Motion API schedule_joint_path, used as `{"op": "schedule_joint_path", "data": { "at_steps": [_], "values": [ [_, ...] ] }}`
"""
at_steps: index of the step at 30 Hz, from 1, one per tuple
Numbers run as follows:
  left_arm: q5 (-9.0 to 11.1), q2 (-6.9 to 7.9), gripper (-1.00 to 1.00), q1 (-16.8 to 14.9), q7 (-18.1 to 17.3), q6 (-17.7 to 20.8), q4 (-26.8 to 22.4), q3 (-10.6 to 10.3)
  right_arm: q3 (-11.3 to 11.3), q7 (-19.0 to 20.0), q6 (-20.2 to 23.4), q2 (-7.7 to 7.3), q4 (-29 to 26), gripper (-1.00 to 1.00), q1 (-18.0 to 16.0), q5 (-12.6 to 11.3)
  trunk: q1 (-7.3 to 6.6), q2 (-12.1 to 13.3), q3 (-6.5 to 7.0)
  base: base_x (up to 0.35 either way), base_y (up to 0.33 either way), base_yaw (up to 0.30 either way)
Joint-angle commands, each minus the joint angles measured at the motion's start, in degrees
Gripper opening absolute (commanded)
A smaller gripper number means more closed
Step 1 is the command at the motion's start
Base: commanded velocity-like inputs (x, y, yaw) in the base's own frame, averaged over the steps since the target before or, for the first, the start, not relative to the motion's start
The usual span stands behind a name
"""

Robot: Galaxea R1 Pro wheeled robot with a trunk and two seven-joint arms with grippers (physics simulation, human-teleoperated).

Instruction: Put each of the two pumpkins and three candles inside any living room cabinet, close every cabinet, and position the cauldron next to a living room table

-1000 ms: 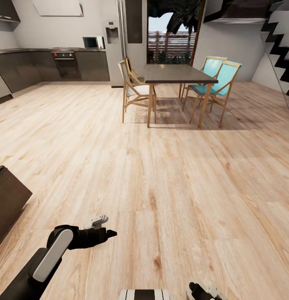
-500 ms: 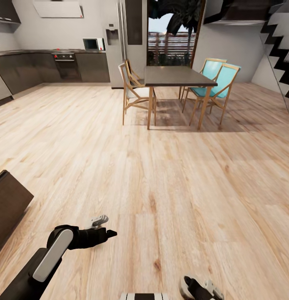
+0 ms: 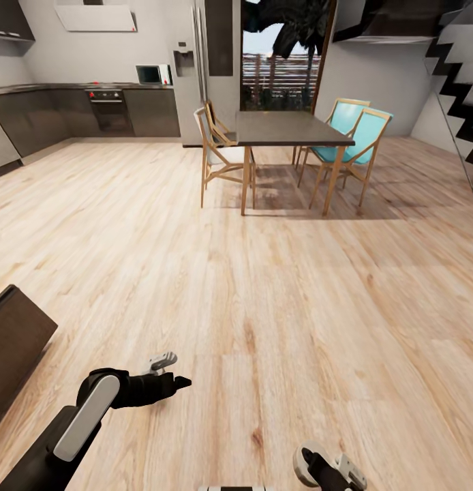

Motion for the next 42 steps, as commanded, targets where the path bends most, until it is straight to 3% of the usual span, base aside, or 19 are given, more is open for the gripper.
{"op": "schedule_joint_path", "data": {
  "at_steps": [1, 5, 7, 9, 11, 12, 13, 16, 20, 27, 35, 42],
  "values": [
    [0.6, 0.04, 1.00, 0.0, 0.6, 0.1, -0.1, -0.1, 0.5, 0.1, -0.1, 0.01, 0.0, -1.00, 0.0, -0.6, -0.23, 0.4, 0.14, 0.000, 0.000, 0.000],
    [0.5, 0.04, 1.00, 0.0, 0.6, 0.1, 0.0, 0.0, 0.5, -0.6, 1.0, -0.08, -1.6, -1.00, 0.0, -0.5, -1.11, 2.0, 0.86, 0.000, 0.000, 0.000],
    [0.5, 0.04, 1.00, 0.0, 0.7, 0.0, 0.1, 0.0, 0.5, -3.1, 4.0, -0.23, -4.8, -1.00, -0.2, -0.5, -1.55, 2.8, 1.22, 0.000, 0.000, 0.000],
    [0.5, 0.04, 1.00, 0.0, 0.7, 0.0, 0.1, 0.0, 0.5, -11.6, 10.0, -0.37, -12.1, -1.00, -0.5, -0.3, -1.99, 3.6, 1.58, 0.000, 0.000, 0.000],
    [0.2, -0.01, 1.00, 0.0, 0.8, -0.1, 0.1, -0.1, 0.5, -21.9, 13.0, -0.44, -20.5, -1.00, -0.7, 0.6, -2.43, 4.4, 1.94, 0.000, 0.000, 0.000],
    [0.0, -0.03, 1.00, 0.0, 0.9, -0.1, 0.1, -0.1, 0.5, -30.4, 14.2, -0.45, -26.5, -1.00, -0.7, 2.2, -2.65, 4.8, 2.12, 0.000, 0.000, 0.000],
    [-0.2, -0.04, 1.00, 0.0, 0.9, -0.1, 0.1, -0.1, 0.5, -35.9, 15.1, -0.34, -29.6, -1.00, -0.7, 3.7, -2.87, 5.2, 2.30, 0.000, 0.000, 0.000],
    [-0.4, -0.01, 1.00, 0.0, 1.0, -0.2, 0.2, -0.1, 0.4, -48.4, 20.6, -0.01, -35.2, -1.00, -0.9, 8.7, -3.53, 6.4, 2.84, 0.000, 0.000, 0.000],
    [-0.5, 0.09, 1.00, 0.0, 1.0, -0.2, 0.2, -0.1, 0.2, -51.7, 25.3, 0.10, -37.7, -1.00, -0.9, 10.2, -4.41, 8.0, 3.55, 0.000, 0.000, 0.000],
    [-1.2, 0.20, 1.00, 0.0, 1.2, -0.2, 0.2, -0.1, 0.1, -52.4, 27.5, 0.12, -39.3, -1.00, -0.9, 10.4, -5.94, 10.8, 4.81, 0.000, 0.000, 0.001],
    [-2.5, -0.02, 1.00, 0.0, 9.5, -0.4, 0.2, 0.2, 0.1, -52.6, 28.7, 0.12, -40.6, -1.00, -0.9, 10.6, -7.70, 14.0, 6.25, 0.000, 0.000, 0.220],
    [-2.7, -0.05, 1.00, 0.0, 11.0, -0.4, 0.7, 0.2, 0.2, -52.6, 28.7, 0.12, -40.7, -1.00, -0.9, 10.6, -9.24, 16.8, 7.50, 0.000, 0.000, 0.289]
  ]
}}
